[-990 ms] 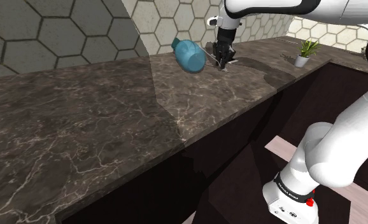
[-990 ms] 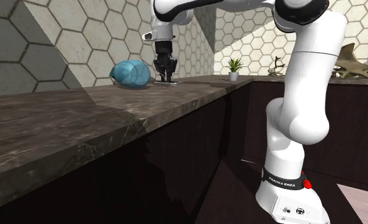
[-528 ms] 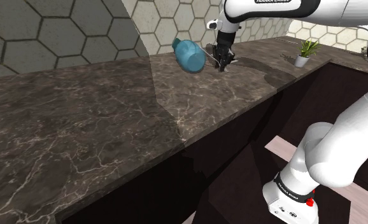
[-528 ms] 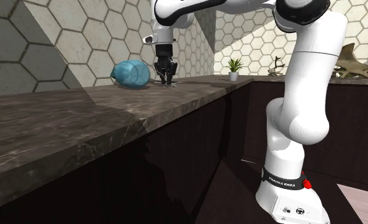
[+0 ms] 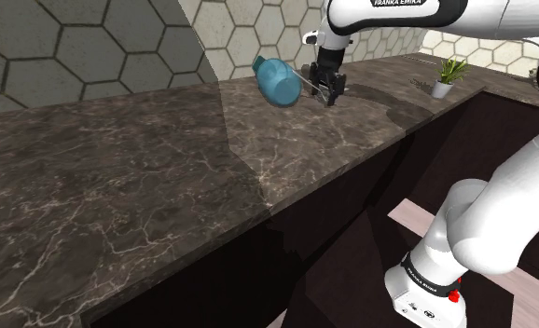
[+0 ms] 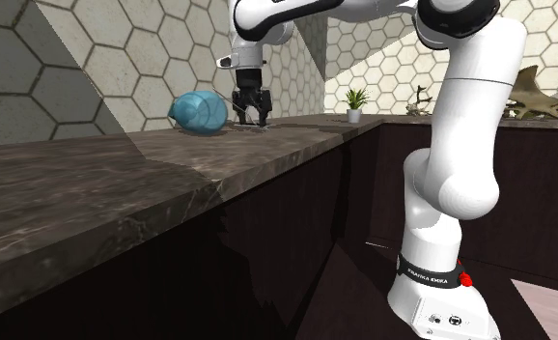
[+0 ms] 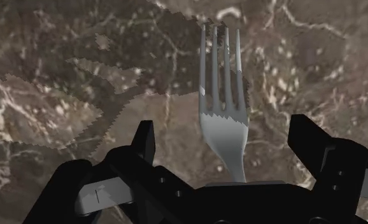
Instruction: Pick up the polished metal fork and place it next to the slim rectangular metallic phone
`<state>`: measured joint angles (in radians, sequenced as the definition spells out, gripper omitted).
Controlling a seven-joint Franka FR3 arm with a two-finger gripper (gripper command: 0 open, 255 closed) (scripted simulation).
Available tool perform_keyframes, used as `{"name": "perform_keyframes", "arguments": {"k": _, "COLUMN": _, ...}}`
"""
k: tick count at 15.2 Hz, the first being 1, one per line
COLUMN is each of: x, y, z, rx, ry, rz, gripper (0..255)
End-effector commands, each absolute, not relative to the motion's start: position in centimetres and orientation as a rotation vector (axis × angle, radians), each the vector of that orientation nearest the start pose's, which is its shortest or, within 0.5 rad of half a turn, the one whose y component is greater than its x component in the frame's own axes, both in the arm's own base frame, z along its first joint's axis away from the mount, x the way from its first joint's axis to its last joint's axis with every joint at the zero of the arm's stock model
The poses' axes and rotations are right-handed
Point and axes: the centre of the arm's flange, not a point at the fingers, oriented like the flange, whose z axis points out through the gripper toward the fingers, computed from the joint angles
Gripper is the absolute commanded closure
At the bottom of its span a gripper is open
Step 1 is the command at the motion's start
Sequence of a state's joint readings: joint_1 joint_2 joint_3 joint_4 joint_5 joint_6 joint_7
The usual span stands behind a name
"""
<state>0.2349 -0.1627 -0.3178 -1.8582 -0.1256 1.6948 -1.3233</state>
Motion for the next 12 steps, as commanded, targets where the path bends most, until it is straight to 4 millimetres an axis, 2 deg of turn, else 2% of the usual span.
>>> {"name": "perform_keyframes", "arguments": {"k": 1, "x": 50.9, "y": -6.4, "z": 59.4, "rx": -2.578, "ry": -1.881, "rz": 0.086, "gripper": 0}}
{"name": "perform_keyframes", "arguments": {"k": 4, "x": 50.9, "y": -6.2, "z": 63.1, "rx": -2.578, "ry": -1.881, "rz": 0.086, "gripper": 0}}
{"name": "perform_keyframes", "arguments": {"k": 12, "x": 50.9, "y": -6.2, "z": 63.1, "rx": -2.578, "ry": -1.881, "rz": 0.086, "gripper": 0}}
